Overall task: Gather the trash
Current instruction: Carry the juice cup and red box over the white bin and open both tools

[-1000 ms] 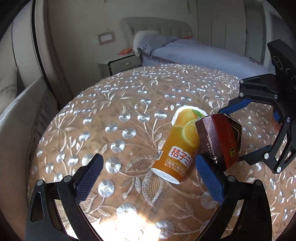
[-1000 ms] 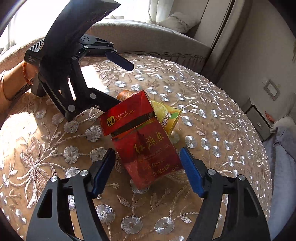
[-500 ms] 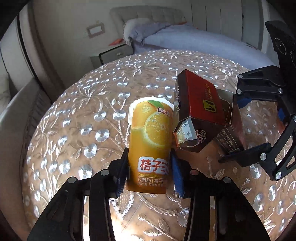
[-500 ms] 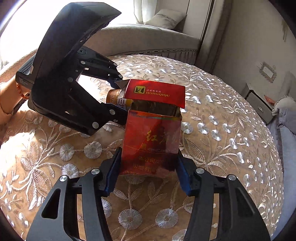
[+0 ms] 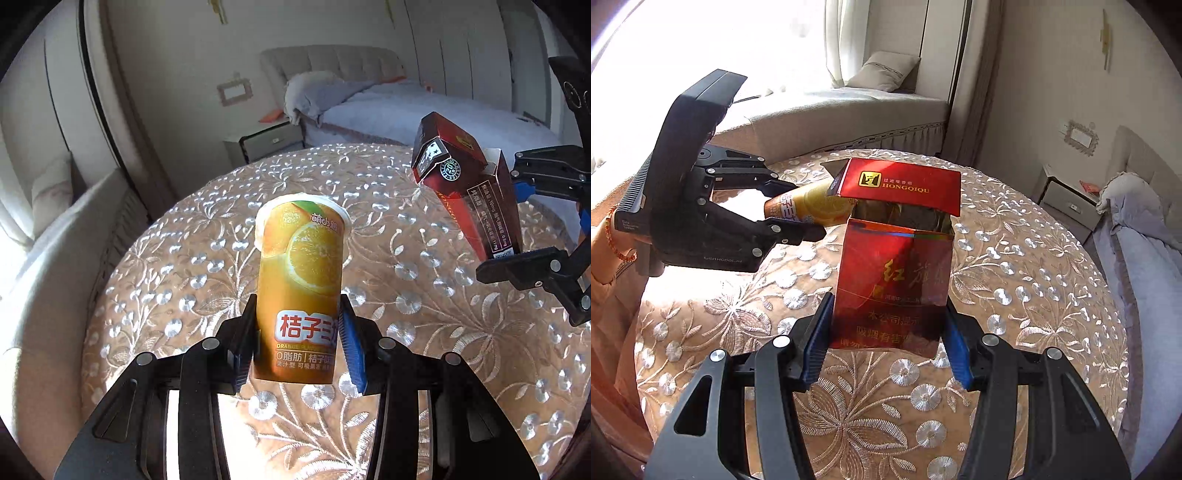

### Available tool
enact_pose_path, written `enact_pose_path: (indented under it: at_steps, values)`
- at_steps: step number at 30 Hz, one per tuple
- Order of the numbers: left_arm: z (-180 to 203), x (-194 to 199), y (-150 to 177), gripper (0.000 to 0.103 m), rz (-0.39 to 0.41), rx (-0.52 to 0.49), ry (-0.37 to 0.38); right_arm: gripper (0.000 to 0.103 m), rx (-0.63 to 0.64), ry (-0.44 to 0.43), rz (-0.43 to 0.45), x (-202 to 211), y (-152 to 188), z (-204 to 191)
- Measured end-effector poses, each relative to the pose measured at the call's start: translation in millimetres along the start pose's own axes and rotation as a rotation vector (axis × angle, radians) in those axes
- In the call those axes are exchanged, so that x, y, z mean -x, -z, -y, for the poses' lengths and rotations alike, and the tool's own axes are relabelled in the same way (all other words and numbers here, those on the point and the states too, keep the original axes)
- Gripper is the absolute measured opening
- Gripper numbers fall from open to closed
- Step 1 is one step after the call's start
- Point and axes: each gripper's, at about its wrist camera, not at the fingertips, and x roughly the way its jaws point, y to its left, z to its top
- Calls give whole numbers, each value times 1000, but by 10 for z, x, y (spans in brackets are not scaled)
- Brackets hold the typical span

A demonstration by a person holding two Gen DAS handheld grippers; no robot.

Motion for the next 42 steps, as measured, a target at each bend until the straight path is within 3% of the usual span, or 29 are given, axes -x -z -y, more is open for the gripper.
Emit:
enact_pose_path:
  at_steps: [7,12,21,33,42]
  values:
    - [674,566,64,41,64,-14,2,56,-53,74,14,633,349,-250]
    - [1222,806,149,41,93,-108,20,56,-62,142,24,1076,634,-424]
    - [2180,1030,185,41,105,-214,128,56,-138,292,16,1850,1288,-453]
    - [3565,853,262,41,77,-399,357,56,-358,460,-93,2573,2322,-337]
    - [4647,314,494,41,-34,-572,526,56,-493,561,-263,2648,3262,-155]
